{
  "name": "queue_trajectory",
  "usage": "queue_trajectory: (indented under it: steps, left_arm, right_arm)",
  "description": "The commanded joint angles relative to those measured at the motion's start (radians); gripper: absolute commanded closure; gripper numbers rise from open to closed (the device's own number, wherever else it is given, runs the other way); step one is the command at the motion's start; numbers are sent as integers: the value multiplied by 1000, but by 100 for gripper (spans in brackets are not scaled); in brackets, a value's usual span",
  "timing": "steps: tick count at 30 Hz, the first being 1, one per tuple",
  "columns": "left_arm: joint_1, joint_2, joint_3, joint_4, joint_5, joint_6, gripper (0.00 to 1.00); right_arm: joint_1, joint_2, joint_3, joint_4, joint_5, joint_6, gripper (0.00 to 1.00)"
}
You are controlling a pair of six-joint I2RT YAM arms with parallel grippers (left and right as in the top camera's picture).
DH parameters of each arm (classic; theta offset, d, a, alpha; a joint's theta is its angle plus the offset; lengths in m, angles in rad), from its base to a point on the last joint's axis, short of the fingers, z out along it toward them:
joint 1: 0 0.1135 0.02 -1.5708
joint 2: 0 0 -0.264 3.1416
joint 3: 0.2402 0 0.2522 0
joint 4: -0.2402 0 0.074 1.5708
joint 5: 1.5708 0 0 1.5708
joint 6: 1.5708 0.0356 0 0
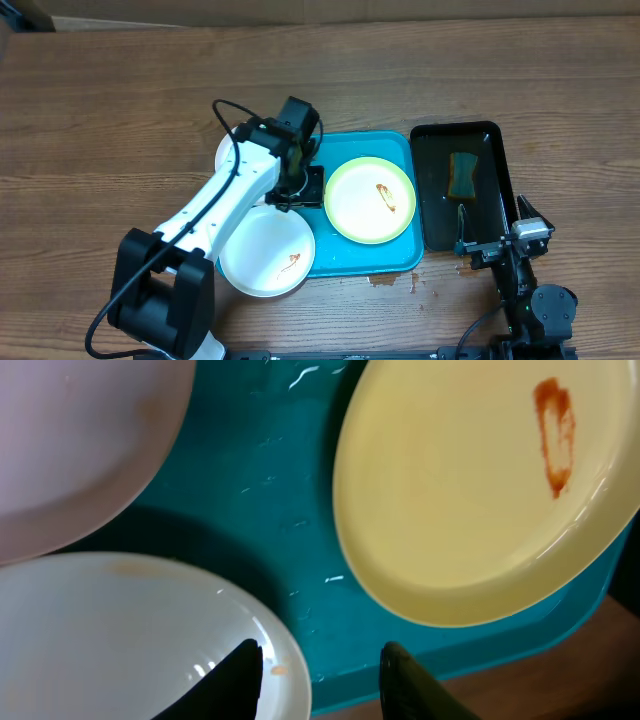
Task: Clean dirty plates on tray and stack at the side
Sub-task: 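Move the left gripper over the yellow plate and grip its left rim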
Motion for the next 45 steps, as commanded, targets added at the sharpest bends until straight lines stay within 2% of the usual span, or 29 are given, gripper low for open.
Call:
queue_trajectory:
  steps: [1,3,7,11,15,23,28,29,30,32,36,45]
  left_arm:
    - [-26,8,-5,24,-22,-24,61]
    - [-36,8,-9,43,-23,-30,67]
    - [-55,8,-43,93,-63,-120,71]
    - [-70,8,-99,153,-145,-180,69]
    - [-72,8,-169,246,-150,-260,72]
    - [-78,8,-246,371,-145,-271,71]
    - [-85,8,-251,393,-143,-270,64]
    - [-88,8,-251,399,-142,-270,67]
    - [-89,8,-251,405,-142,-270,75]
    - [-92,8,-251,418,-142,-269,79]
    - [-98,8,-252,422,-148,-266,72]
    - [-102,8,-282,450,-208,-266,64]
  right_arm:
    - [4,-10,-11,3,4,-1,0]
    - [4,-10,-11,3,4,-1,0]
    - [4,-10,-11,3,4,-1,0]
    - [4,-10,-11,3,4,-1,0]
    - [4,-10,-11,3,4,-1,0]
    - [4,-10,-11,3,4,-1,0]
    - [4,-10,-11,3,4,-1,0]
    - [4,-10,-11,3,4,-1,0]
    - [4,-10,-11,3,4,0,0]
    - [4,-10,-11,3,4,-1,0]
    - [4,-10,-11,3,4,-1,0]
    - [4,-10,-11,3,4,0,0]
